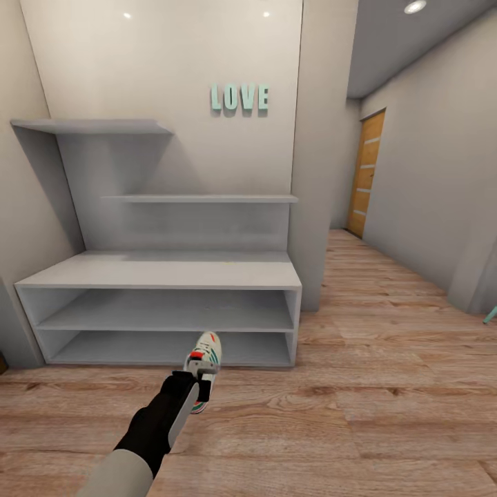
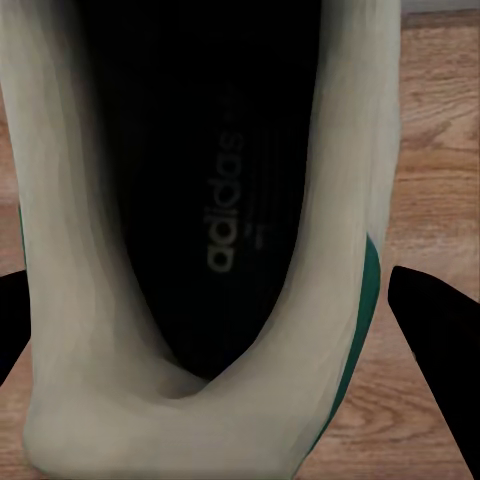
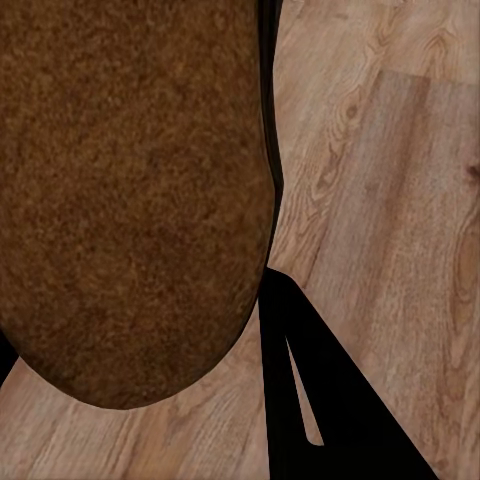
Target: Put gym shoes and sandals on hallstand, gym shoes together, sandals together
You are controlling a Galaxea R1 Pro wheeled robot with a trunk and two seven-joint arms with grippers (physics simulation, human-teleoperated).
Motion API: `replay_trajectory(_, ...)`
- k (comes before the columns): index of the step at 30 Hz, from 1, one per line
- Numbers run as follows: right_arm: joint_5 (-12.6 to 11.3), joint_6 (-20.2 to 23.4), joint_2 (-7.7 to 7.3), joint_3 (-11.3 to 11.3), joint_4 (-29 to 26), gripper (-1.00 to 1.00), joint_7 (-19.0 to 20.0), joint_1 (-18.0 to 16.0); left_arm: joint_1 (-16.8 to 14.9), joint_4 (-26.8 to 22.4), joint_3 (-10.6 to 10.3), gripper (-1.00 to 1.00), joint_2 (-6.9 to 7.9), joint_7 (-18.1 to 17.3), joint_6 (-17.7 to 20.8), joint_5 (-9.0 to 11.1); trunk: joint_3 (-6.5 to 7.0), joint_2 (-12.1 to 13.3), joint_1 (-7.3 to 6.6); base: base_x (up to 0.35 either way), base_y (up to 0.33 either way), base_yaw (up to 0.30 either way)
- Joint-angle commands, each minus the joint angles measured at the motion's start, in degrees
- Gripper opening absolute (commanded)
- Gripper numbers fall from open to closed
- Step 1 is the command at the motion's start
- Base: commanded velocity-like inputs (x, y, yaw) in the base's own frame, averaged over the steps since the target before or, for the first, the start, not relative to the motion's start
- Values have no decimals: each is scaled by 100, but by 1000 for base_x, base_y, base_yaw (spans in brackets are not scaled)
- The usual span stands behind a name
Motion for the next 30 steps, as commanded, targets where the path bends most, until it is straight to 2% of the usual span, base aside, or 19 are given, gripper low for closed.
replay_trajectory(1,-14,28,-1,-6,-5,-100,4,-6,30,-5,-13,-100,2,45,-15,52,-6,-3,-1,0,0,0)
replay_trajectory(6,-14,28,-1,-6,-8,-100,4,-5,174,-3,-20,-100,3,37,-179,51,-6,-3,-1,0,0,0)
replay_trajectory(14,-14,28,-1,-6,-5,-100,4,-3,174,-5,-22,-100,3,29,-435,51,-6,-3,-1,0,0,0)
replay_trajectory(15,-14,28,-1,-6,-4,-100,4,-3,174,-4,-22,-100,3,29,-1365,51,-6,-3,-1,0,0,0)
replay_trajectory(18,-14,28,-1,-6,-3,-100,4,-4,174,-3,-22,-100,1,29,-1589,51,-6,-3,-1,0,0,0)
replay_trajectory(30,-14,28,-1,-6,0,-100,4,-6,174,-3,-29,-100,3,29,-1675,51,-6,-3,-1,0,0,0)
